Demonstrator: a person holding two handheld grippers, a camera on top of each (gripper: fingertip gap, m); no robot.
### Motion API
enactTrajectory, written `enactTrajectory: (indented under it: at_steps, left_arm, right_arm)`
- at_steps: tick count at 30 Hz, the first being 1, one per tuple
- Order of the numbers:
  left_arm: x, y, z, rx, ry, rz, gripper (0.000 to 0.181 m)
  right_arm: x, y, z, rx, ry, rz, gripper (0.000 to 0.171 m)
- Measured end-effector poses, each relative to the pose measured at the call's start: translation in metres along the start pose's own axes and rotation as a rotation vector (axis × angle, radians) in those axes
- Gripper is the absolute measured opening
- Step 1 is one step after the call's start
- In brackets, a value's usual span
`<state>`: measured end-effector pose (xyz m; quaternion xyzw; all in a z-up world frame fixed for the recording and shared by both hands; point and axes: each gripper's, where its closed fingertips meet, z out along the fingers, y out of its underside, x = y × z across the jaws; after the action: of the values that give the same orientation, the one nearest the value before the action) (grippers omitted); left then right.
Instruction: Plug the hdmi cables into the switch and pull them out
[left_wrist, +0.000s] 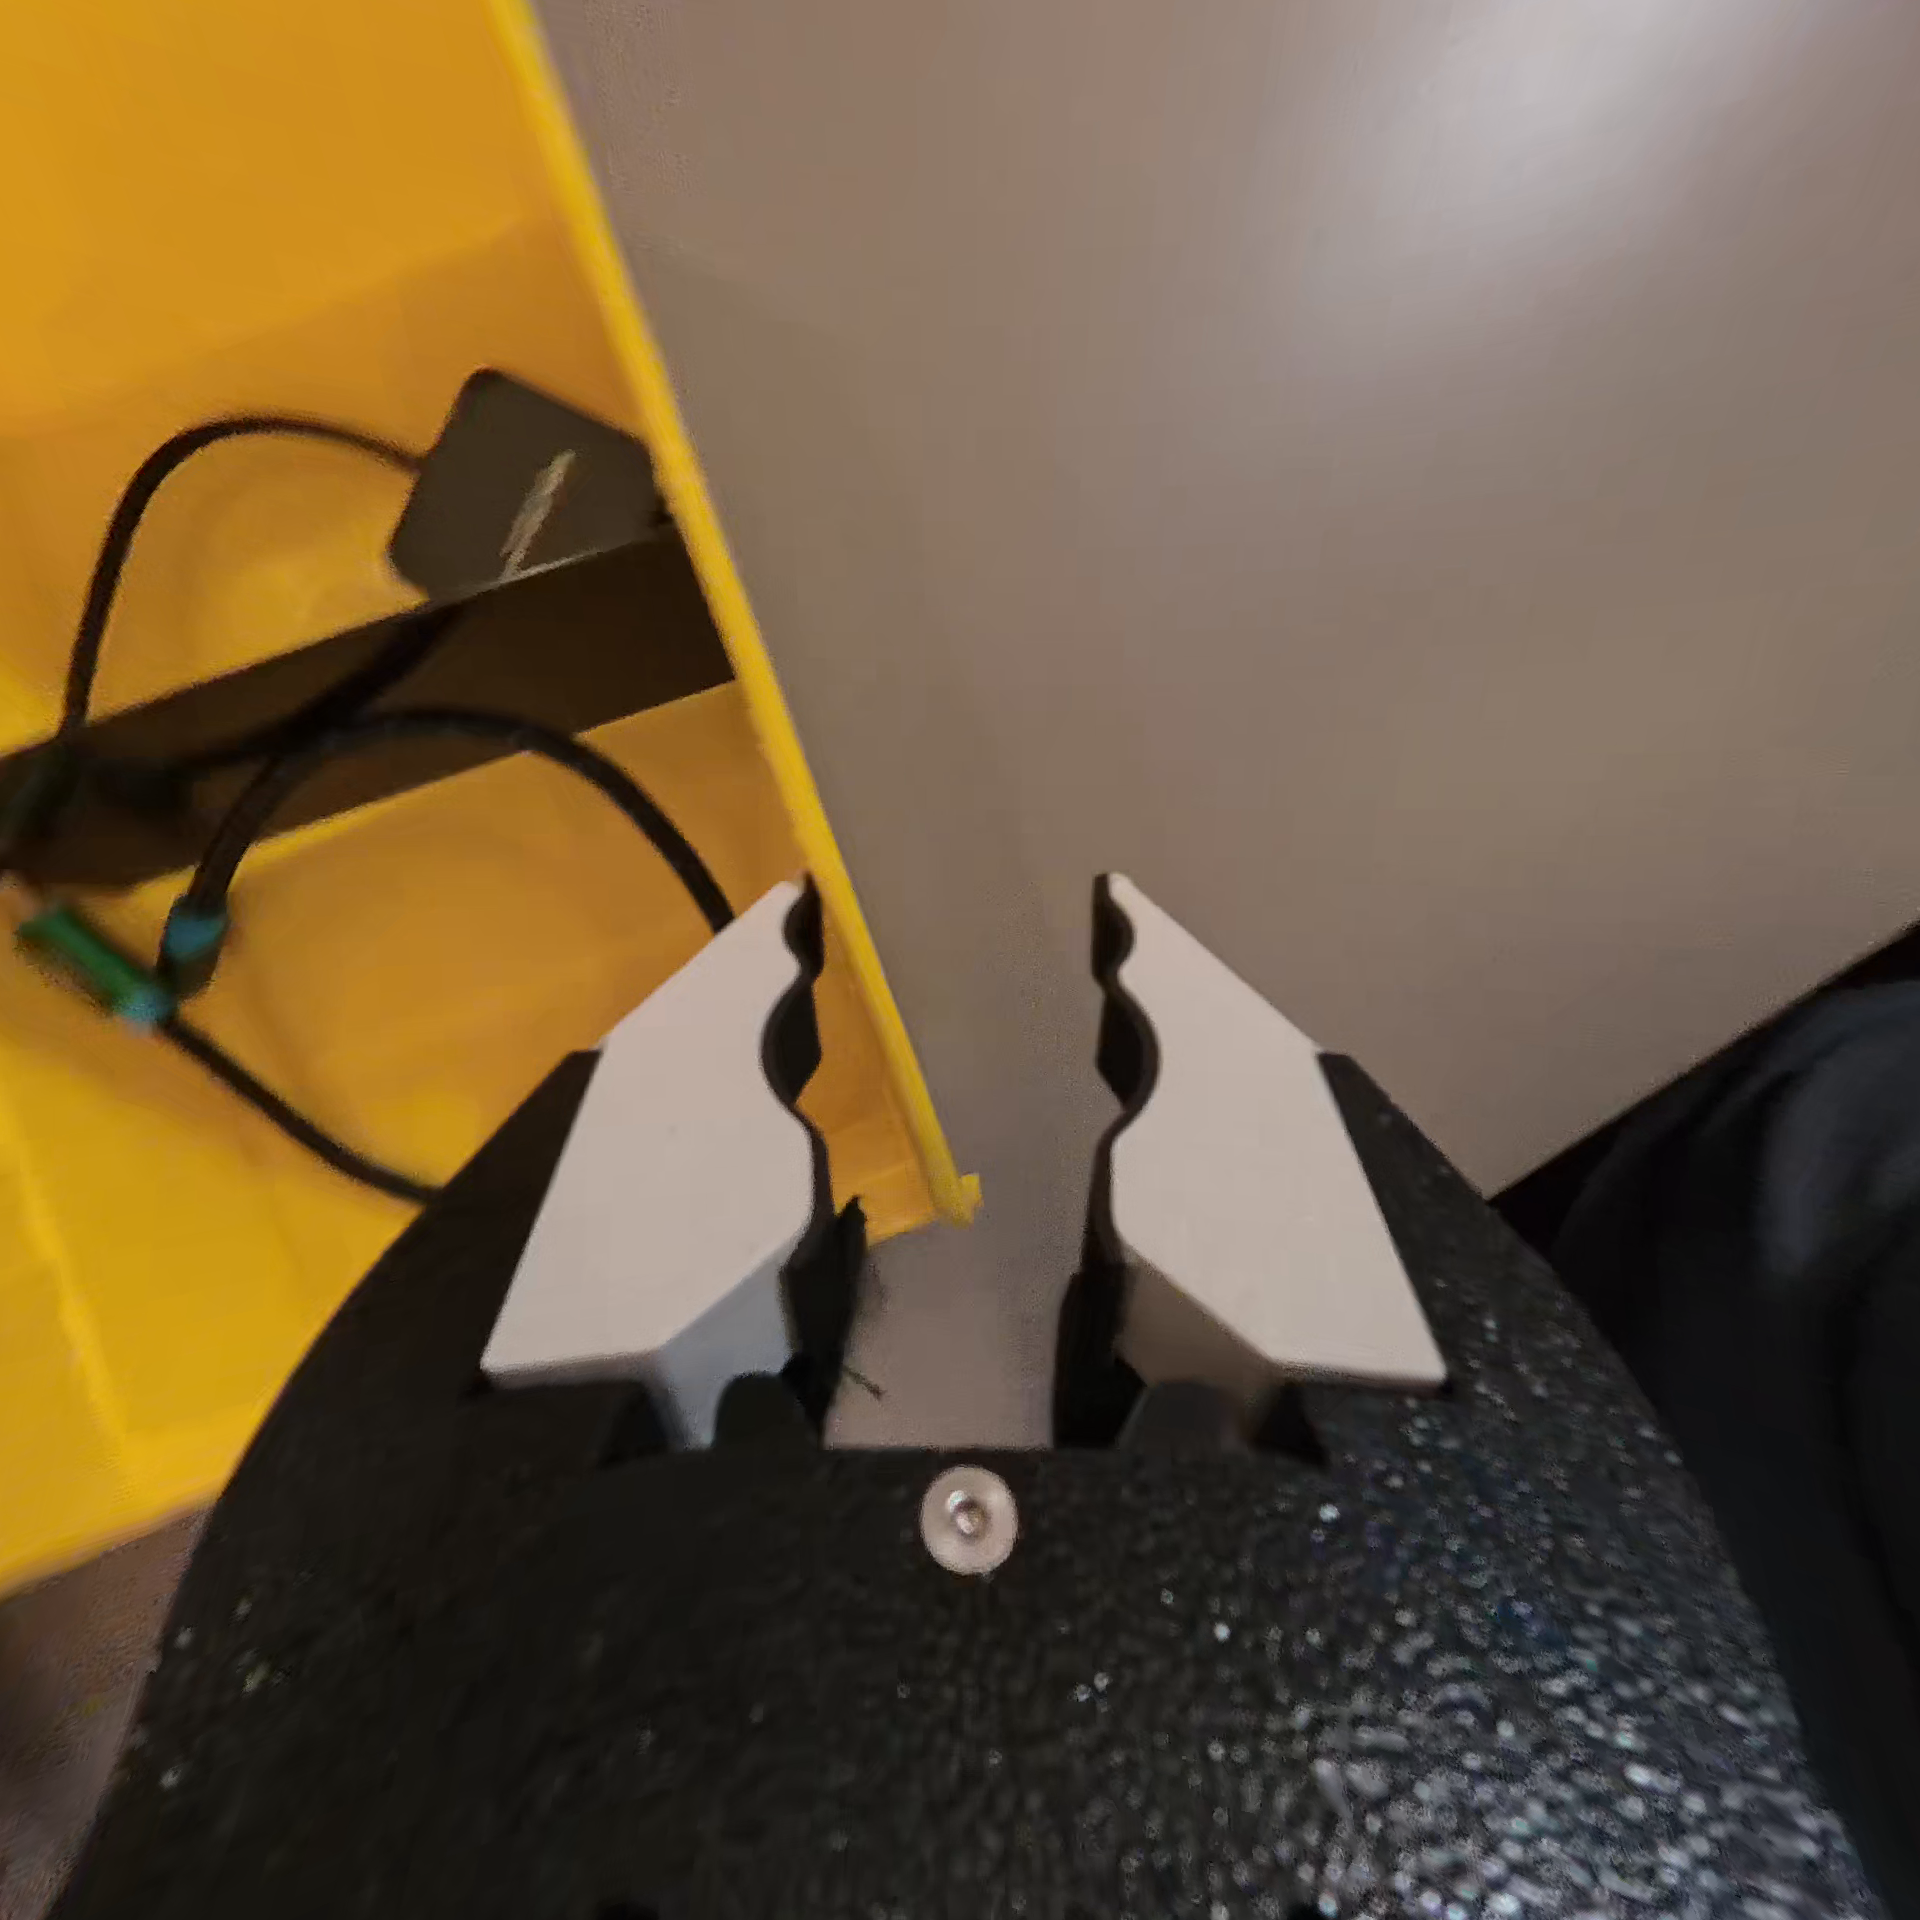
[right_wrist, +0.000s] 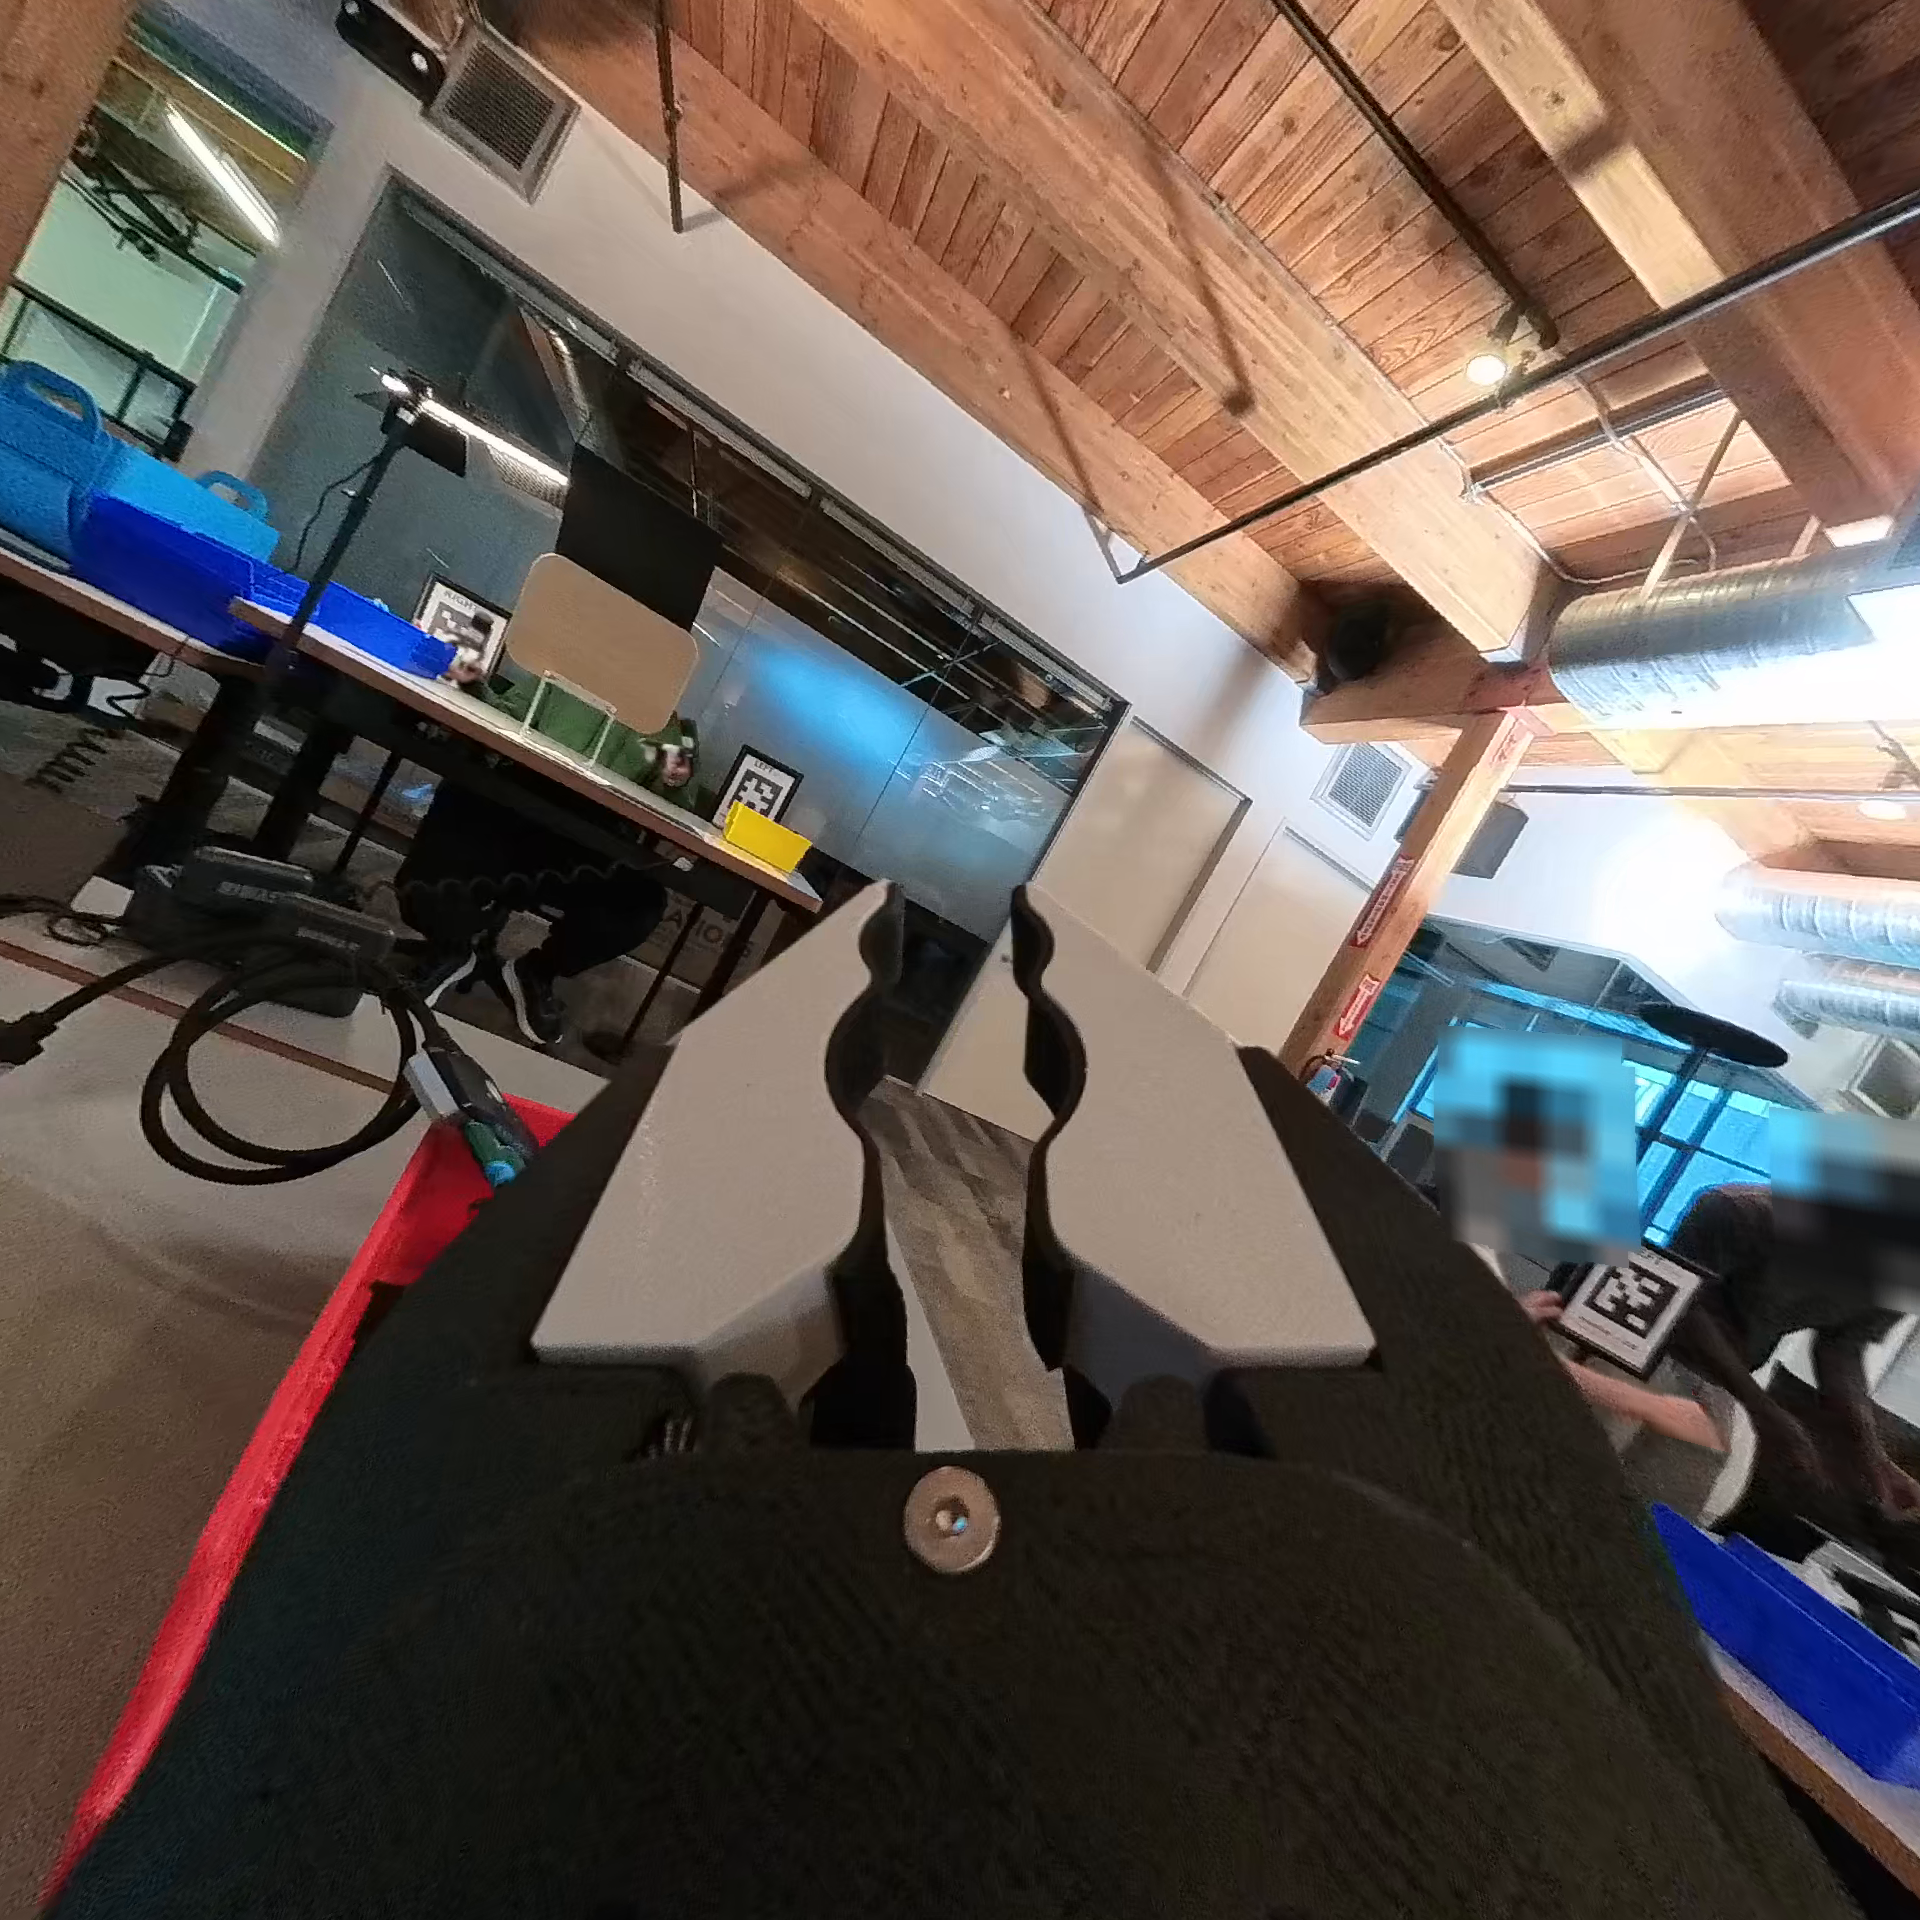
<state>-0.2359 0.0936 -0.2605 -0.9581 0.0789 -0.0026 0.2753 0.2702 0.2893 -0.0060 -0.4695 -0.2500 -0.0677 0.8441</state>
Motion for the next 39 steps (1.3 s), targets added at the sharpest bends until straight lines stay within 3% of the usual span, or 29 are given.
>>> enactTrajectory:
  at_steps: [5, 7, 9, 11, 13, 16, 22, 23, 25, 26, 29, 35, 39]
  left_arm:
    - [0.01, -0.058, -0.021, 0.211, 0.085, 0.096, 0.056]
    - [-0.013, -0.082, -0.044, 0.329, 0.006, 0.146, 0.043]
    - [-0.045, -0.096, -0.054, 0.363, -0.153, 0.296, 0.042]
    - [-0.079, -0.095, -0.046, 0.272, -0.318, 0.456, 0.041]
    - [-0.113, -0.088, -0.027, 0.099, -0.412, 0.423, 0.041]
    - [-0.128, -0.089, 0.013, -0.009, -0.312, 0.362, 0.041]
    - [-0.162, -0.068, 0.079, -0.321, -0.158, 0.772, 0.044]
    - [-0.163, -0.067, 0.089, -0.327, -0.117, 0.821, 0.046]
    - [-0.165, -0.073, 0.103, -0.297, -0.077, 0.933, 0.032]
    - [-0.166, -0.076, 0.108, -0.289, -0.073, 0.974, 0.018]
    - [-0.171, -0.075, 0.117, -0.37, -0.034, 1.056, 0.007]
    - [-0.173, -0.06, 0.115, -0.559, 0.09, 1.149, 0.017]
    - [-0.174, -0.062, 0.12, -0.564, 0.097, 1.258, 0.026]
  right_arm:
    - [0.008, 0.002, -0.003, -0.008, 0.02, -0.003, 0.019]
    - [0.011, 0.001, -0.004, -0.003, 0.028, -0.002, 0.019]
    - [0.014, -0.001, -0.006, 0.005, 0.035, 0.0, 0.019]
    - [0.016, -0.001, -0.006, 0.008, 0.038, 0.002, 0.019]
    - [0.016, 0.001, -0.006, 0.005, 0.038, 0.006, 0.019]
    - [0.013, 0.001, -0.005, 0.002, 0.03, 0.006, 0.019]
    - [0.008, -0.001, -0.004, 0.005, 0.017, -0.025, 0.019]
    - [0.008, -0.001, -0.005, 0.006, 0.017, -0.029, 0.019]
    - [0.01, -0.002, -0.006, 0.007, 0.022, -0.036, 0.019]
    - [0.011, -0.002, -0.006, 0.006, 0.026, -0.039, 0.019]
    - [0.015, -0.004, -0.008, 0.005, 0.043, -0.058, 0.019]
    - [0.019, -0.01, -0.011, 0.006, 0.069, -0.093, 0.019]
    - [0.013, -0.013, -0.009, 0.0, 0.064, -0.121, 0.019]
